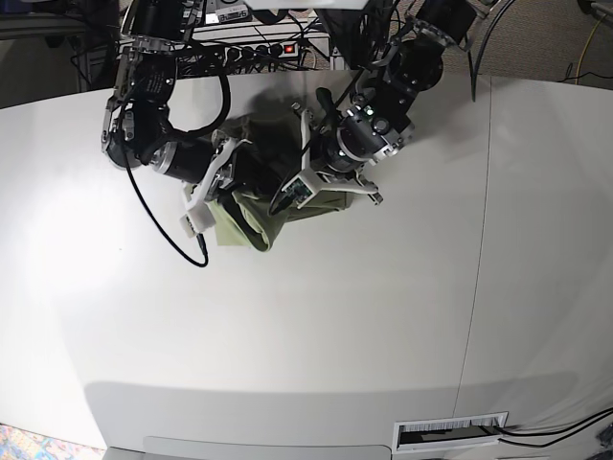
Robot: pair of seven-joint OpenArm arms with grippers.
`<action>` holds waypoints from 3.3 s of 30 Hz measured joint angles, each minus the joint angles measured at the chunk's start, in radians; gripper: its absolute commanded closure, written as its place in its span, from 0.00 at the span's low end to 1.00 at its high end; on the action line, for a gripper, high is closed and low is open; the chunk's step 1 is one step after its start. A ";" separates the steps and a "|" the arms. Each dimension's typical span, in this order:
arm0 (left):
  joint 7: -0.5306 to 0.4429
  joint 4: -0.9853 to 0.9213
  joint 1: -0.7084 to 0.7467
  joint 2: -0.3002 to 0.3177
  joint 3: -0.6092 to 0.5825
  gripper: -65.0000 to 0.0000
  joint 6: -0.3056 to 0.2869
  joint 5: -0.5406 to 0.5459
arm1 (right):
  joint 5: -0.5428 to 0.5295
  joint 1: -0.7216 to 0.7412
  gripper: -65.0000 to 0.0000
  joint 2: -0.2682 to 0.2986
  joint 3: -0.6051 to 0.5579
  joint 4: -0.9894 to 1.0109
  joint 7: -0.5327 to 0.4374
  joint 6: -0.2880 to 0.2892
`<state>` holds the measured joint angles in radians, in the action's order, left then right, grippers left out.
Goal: Fold the T-shirt properly
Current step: 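Hold the bundle with both grippers and press its ends together, then lift the bundle with both grippers and turn it over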
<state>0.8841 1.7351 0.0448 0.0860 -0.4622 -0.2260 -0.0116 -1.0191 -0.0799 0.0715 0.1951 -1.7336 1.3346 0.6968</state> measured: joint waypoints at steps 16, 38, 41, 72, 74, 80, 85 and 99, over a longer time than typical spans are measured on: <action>-0.040 0.080 0.005 0.002 0.089 0.90 -0.002 0.053 | 0.051 0.000 1.00 0.000 -0.020 0.000 -0.045 0.000; -0.121 0.080 0.141 0.114 0.352 0.90 -0.011 0.131 | 0.024 0.053 1.00 -0.130 -0.211 0.000 -0.004 0.000; -0.088 0.080 0.146 0.114 0.352 0.90 -0.066 0.129 | 0.027 0.053 1.00 -0.126 -0.208 0.000 -0.003 0.000; -0.207 0.168 0.348 0.199 0.437 0.94 -0.128 0.310 | 0.000 0.078 1.00 -0.128 -0.209 0.000 0.027 0.000; -0.252 0.127 0.348 0.199 0.437 0.97 -0.142 0.323 | -0.011 0.078 1.00 -0.128 -0.209 0.000 0.031 0.000; -0.306 0.056 0.321 0.192 0.438 0.98 -0.177 0.350 | -0.055 0.075 1.00 -0.142 -0.237 0.000 0.068 0.000; -0.289 0.051 0.306 0.183 0.438 0.98 -0.179 0.378 | -0.018 0.065 1.00 -0.144 -0.350 0.000 0.072 0.000; -0.288 0.051 0.306 0.185 0.438 0.98 -0.179 0.383 | -0.043 0.064 0.81 -0.135 -0.388 0.000 0.082 0.000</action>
<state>0.5964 1.7863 0.3504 0.2714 -0.0238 -0.4053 0.3710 -1.0622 -0.0158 -0.0635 -0.1928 -1.7336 1.4170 0.6968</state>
